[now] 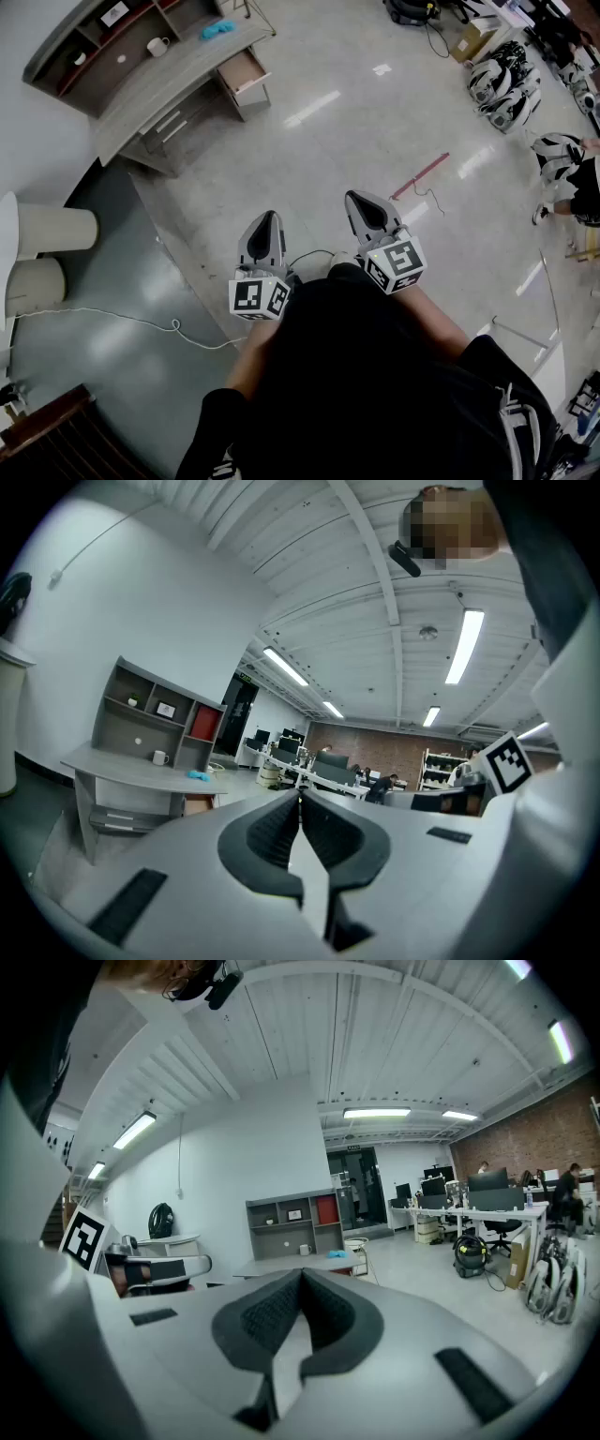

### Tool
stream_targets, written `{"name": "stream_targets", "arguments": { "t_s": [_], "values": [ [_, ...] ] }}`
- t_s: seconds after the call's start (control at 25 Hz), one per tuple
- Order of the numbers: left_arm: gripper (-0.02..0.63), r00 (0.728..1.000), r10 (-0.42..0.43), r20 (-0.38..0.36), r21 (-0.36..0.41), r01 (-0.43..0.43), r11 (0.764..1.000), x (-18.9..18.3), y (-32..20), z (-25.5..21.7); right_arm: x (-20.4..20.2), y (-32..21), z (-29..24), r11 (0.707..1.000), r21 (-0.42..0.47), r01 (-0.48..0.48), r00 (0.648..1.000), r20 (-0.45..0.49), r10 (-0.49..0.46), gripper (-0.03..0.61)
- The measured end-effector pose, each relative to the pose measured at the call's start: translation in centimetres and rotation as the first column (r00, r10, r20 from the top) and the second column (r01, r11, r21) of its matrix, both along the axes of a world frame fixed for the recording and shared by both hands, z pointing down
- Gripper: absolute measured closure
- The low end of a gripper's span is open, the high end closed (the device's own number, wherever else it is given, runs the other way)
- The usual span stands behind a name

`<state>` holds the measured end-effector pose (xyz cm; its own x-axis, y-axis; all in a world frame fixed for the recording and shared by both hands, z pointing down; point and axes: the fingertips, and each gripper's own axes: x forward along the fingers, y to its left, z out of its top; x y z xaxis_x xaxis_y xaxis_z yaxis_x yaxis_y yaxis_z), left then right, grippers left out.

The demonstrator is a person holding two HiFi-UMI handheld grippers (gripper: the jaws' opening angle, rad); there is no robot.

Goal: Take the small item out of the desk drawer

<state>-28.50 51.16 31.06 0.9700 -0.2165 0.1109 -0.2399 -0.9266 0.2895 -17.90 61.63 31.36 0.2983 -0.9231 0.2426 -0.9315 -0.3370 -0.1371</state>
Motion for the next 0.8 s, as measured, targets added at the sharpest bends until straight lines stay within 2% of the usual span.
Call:
{"name": "stream_targets", "arguments": {
  "t_s": [0.28, 0.8],
  "values": [
    [0.600, 1.000, 0.004, 0.014, 0.003, -0.004, 1.000, 1.2, 1.7, 0.7, 1.2, 1.3, 0.4, 1.000, 0.017, 0.009, 1.000, 0.015, -0.009, 0.578],
    [0.598, 1.000, 0.002, 0.029, -0.014, -0.002, 1.000, 2.7, 1.4, 1.8, 3.3, 1.5, 1.8, 1.000, 0.005, 0.017, 0.998, 0.052, -0.017, 0.578]
  ]
}}
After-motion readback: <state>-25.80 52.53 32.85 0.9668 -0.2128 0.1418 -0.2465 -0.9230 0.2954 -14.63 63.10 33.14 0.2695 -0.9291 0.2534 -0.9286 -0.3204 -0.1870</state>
